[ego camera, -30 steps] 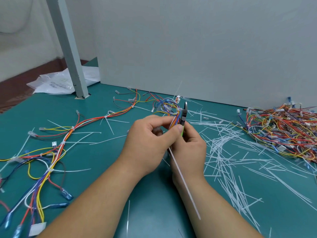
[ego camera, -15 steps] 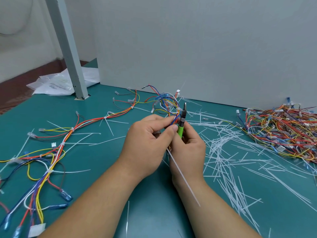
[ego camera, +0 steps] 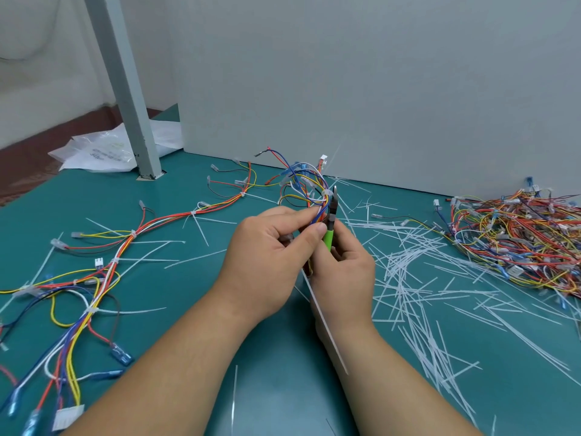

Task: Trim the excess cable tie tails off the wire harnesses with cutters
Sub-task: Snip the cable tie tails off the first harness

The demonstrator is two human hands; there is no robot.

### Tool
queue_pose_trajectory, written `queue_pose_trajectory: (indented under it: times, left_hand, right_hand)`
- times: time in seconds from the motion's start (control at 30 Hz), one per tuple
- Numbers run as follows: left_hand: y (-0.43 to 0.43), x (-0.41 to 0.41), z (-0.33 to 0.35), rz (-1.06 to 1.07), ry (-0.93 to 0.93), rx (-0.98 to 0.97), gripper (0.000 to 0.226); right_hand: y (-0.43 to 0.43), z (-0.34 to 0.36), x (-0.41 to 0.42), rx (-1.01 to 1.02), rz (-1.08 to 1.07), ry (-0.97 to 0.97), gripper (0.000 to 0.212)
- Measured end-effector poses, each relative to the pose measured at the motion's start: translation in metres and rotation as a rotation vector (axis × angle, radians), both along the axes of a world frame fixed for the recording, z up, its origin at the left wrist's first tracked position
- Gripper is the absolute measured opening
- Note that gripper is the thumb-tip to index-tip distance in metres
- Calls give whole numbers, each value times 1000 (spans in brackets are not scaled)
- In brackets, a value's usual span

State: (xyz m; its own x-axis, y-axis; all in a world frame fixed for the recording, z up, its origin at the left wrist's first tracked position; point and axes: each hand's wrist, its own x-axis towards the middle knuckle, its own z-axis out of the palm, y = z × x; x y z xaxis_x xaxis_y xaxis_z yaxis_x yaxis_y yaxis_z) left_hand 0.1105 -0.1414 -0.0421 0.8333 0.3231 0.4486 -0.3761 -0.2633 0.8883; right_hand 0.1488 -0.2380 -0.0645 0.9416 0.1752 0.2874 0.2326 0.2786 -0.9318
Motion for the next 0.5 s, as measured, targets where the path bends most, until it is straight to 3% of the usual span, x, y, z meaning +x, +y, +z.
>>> queue_pose_trajectory:
  times: [0.5]
  left_hand:
    - [2, 1, 0, -7, 6, -6, 24]
  right_hand:
    - [0, -2, 1, 45, 11, 23, 24]
